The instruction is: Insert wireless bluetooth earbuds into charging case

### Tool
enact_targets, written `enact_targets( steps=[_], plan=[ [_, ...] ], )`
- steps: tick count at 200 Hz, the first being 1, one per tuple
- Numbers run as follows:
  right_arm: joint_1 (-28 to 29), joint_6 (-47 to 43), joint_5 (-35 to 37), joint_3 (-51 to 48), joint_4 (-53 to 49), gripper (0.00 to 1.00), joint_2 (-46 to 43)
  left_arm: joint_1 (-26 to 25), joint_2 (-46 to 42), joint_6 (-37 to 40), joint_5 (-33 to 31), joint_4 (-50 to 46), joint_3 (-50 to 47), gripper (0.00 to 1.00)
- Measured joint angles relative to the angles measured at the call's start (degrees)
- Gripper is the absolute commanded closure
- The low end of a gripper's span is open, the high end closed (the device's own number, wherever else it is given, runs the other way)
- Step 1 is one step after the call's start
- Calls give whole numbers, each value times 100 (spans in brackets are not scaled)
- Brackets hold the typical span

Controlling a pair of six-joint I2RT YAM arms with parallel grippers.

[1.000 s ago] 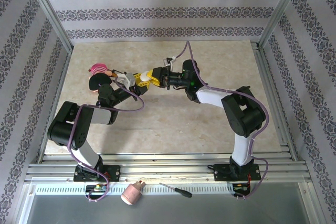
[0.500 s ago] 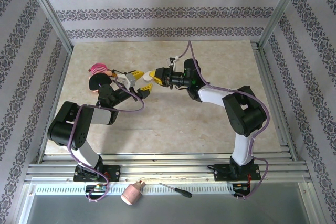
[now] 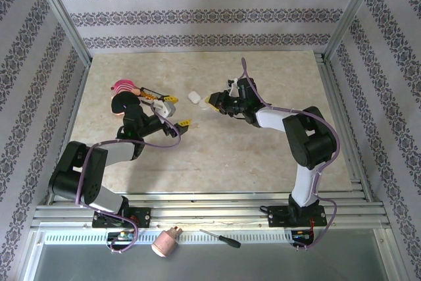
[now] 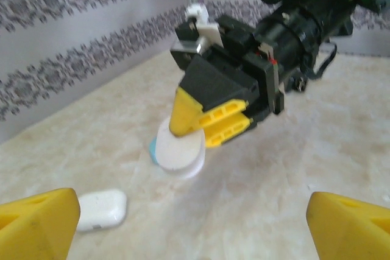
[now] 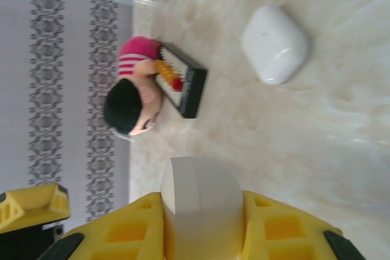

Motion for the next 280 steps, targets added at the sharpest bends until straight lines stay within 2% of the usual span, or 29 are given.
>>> enact_targets(
  steps=[15, 56, 106, 115, 142, 174, 200, 246, 280],
  plan=[
    [-9, -138, 116, 0, -127, 81, 87, -50, 0, 247, 7, -518, 111, 0],
    [-9, -365, 323, 0, -396, 79, 466, -262, 4, 839, 35, -1779, 649, 1],
    [-11, -688, 540, 20, -723, 75, 573, -446, 42, 1373, -7, -2852, 1126, 1],
    [-11, -752, 562, 31, -758, 71, 573, -461, 59, 1432, -7, -2997, 1154, 1],
    [-15, -953, 695, 44, -909, 49, 551, -487, 107, 1517, -42, -3281, 1182, 1],
    [-39, -1213, 901, 50, -1239, 30, 302, -487, 111, 1464, -262, -3401, 1231, 1],
    [-192, -1462, 1093, 28, -1493, 17, -103, -487, 109, 1235, -793, -3392, 1228, 1],
    [-664, -2057, 1449, -267, -1897, 7, -1082, -415, -146, 664, -2332, -2975, 793, 1],
    [-1021, -2931, 2271, -503, -2430, 2, -1808, -177, -433, 186, -3460, -2586, 337, 1]
  ],
)
